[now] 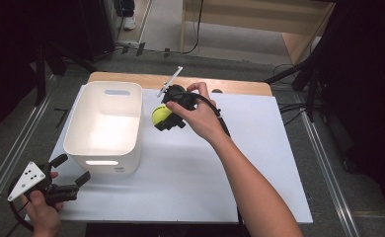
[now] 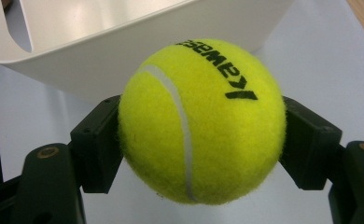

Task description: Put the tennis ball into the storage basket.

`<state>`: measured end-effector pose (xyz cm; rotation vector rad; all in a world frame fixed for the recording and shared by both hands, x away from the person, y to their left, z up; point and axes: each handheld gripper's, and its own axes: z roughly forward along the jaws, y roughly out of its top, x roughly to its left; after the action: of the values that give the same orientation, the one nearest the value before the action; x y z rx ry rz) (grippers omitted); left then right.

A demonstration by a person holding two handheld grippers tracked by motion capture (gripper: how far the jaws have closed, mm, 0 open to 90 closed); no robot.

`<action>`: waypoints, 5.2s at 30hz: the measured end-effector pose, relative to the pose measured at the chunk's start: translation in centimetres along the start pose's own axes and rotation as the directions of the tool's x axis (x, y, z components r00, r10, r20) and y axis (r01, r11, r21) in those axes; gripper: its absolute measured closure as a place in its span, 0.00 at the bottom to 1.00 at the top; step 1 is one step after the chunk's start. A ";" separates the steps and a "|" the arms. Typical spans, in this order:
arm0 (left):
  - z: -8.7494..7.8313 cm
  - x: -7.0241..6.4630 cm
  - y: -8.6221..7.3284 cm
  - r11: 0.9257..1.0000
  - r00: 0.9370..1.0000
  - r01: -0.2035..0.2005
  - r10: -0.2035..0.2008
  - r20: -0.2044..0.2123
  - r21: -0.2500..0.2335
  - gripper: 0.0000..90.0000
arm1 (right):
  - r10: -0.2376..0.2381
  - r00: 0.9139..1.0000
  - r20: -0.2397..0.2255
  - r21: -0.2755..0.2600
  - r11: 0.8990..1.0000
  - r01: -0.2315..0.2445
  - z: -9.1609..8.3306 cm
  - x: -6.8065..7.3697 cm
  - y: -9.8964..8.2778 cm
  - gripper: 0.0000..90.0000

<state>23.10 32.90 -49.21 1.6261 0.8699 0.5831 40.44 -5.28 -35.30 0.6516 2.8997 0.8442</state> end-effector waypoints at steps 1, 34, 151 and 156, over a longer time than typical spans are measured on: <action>0.0 0.0 0.0 1.000 1.000 0.000 0.000 -0.001 0.000 0.00 | -0.002 1.000 0.000 -0.003 1.000 0.002 0.0 0.0 0.1 0.26; 0.0 0.0 0.0 1.000 1.000 0.001 -0.001 0.001 0.000 0.00 | -0.056 0.998 -0.028 -0.013 0.998 0.055 -0.2 1.6 3.3 0.26; -0.1 0.1 0.0 1.000 1.000 0.011 -0.010 0.007 -0.003 0.00 | -0.194 0.977 -0.089 0.086 0.976 0.202 7.0 5.7 6.9 0.26; -0.1 0.1 0.0 1.000 1.000 0.011 -0.011 0.008 -0.003 0.00 | -0.210 0.976 -0.056 0.084 0.973 0.215 7.1 6.1 6.9 0.21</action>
<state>23.06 33.03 -49.15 1.6186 0.8712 0.5702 38.72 6.01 -37.37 0.3211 2.9933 0.7157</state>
